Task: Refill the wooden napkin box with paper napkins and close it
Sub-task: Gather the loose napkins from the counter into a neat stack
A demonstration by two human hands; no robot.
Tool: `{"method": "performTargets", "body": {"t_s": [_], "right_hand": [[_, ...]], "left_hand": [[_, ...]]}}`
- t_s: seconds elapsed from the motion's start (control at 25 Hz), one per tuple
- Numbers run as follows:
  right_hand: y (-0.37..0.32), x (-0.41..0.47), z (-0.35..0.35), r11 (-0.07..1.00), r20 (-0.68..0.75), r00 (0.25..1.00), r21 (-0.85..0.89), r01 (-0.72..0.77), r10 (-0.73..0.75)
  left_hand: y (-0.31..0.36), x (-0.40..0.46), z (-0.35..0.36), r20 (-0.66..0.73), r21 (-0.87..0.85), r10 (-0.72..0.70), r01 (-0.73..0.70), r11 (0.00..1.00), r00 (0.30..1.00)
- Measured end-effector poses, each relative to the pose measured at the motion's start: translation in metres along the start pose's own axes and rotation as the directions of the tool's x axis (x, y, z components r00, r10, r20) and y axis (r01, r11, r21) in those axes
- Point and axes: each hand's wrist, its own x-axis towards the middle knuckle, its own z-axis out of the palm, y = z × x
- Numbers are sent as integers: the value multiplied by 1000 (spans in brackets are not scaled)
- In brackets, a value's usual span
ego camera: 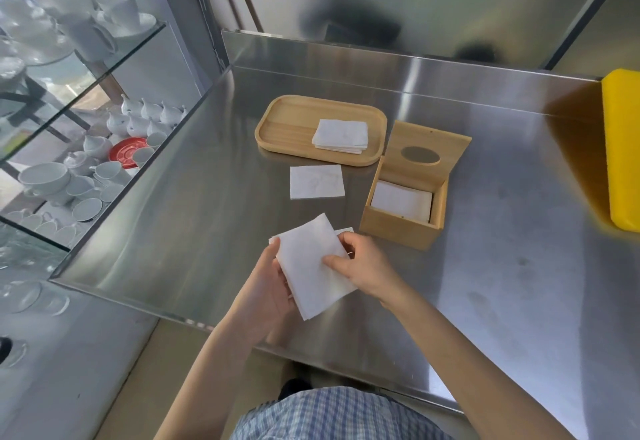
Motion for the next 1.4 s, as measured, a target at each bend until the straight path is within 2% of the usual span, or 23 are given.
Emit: {"method": "performTargets", "body": {"t_s": [0.28, 0.36, 0.44, 0.52, 0.6, 0.76, 1.04, 1.28, 1.4], "right_hand": [[-8, 24, 13, 989, 59, 998, -147, 27, -19], [-11, 35, 8, 987, 31, 999, -157, 31, -26], [-12, 43, 3, 963, -32, 998, -266, 40, -50], [-7, 51, 1, 890, -51, 994, -452, 60, -93], [1, 59, 4, 799, 3, 996, -597, 74, -90], [13, 73, 19, 647, 49, 997, -759, 72, -53], [9, 82, 18, 533, 55, 998, -844, 63, -31], [10, 74, 18, 552, 34, 996, -831, 72, -78], [5, 69, 15, 624, 7, 997, -780, 50, -71]], "left_hand": [[9, 1, -22, -77, 100, 50, -42, 994, 996], [14, 5, -29, -104, 95, 56, -46, 994, 993], [20, 7, -34, -118, 87, 52, -42, 995, 992], [25, 12, -42, -141, 76, 50, -39, 996, 989], [30, 14, -46, -141, 67, 39, -30, 997, 989], [33, 23, -53, -143, 55, 16, -9, 998, 990], [35, 28, -59, -145, 36, 10, -5, 999, 989], [33, 30, -62, -135, 27, 1, 3, 1000, 991], [33, 31, -67, -132, 13, 9, -7, 1000, 991]]}}
